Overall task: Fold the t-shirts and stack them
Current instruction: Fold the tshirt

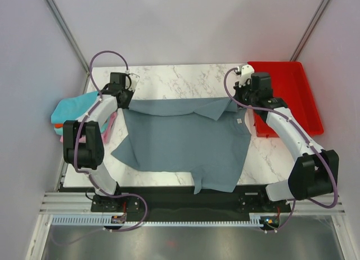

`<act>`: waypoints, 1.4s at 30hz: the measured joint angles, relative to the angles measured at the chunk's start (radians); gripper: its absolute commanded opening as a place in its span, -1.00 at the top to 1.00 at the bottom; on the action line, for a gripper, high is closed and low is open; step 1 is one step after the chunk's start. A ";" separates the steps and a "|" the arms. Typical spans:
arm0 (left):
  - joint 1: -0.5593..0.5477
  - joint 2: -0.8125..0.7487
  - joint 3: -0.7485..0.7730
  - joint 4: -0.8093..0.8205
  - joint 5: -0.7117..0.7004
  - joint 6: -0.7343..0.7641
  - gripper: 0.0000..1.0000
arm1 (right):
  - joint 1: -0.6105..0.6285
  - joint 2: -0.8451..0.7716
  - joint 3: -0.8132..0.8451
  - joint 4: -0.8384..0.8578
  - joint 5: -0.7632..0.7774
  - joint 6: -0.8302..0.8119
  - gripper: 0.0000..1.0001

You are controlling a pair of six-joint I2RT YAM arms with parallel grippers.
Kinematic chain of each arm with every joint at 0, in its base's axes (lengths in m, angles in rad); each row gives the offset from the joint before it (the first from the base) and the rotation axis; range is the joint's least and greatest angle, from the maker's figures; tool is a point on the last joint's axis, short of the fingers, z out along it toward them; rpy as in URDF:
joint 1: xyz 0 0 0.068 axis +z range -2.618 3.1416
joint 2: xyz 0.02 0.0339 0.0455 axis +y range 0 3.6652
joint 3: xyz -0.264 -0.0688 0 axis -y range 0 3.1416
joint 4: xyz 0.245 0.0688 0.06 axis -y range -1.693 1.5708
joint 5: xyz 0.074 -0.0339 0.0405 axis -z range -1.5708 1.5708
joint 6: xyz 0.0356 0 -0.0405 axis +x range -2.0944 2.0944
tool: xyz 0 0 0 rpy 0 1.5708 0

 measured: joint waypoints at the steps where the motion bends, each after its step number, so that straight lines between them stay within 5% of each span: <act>1: 0.000 -0.010 -0.013 0.000 0.000 0.000 0.96 | 0.000 -0.007 -0.011 -0.005 -0.002 0.002 1.00; 32: 0.000 0.019 -0.095 0.000 0.000 0.000 0.94 | 0.027 0.004 -0.142 0.005 -0.022 -0.004 1.00; 35: 0.000 0.019 -0.095 -0.019 0.022 -0.042 0.67 | 0.029 0.006 -0.153 0.005 -0.025 -0.004 0.99; 37: 0.000 0.019 -0.096 -0.032 0.031 -0.063 0.21 | 0.029 0.010 -0.156 0.002 -0.029 -0.004 0.84; 40: 0.000 0.019 -0.103 -0.041 0.044 -0.092 -0.11 | 0.031 0.016 -0.156 -0.007 -0.044 -0.008 0.14; 42: 0.000 0.017 -0.114 -0.046 0.048 -0.101 -0.44 | 0.032 0.016 -0.156 -0.017 -0.050 -0.012 -0.03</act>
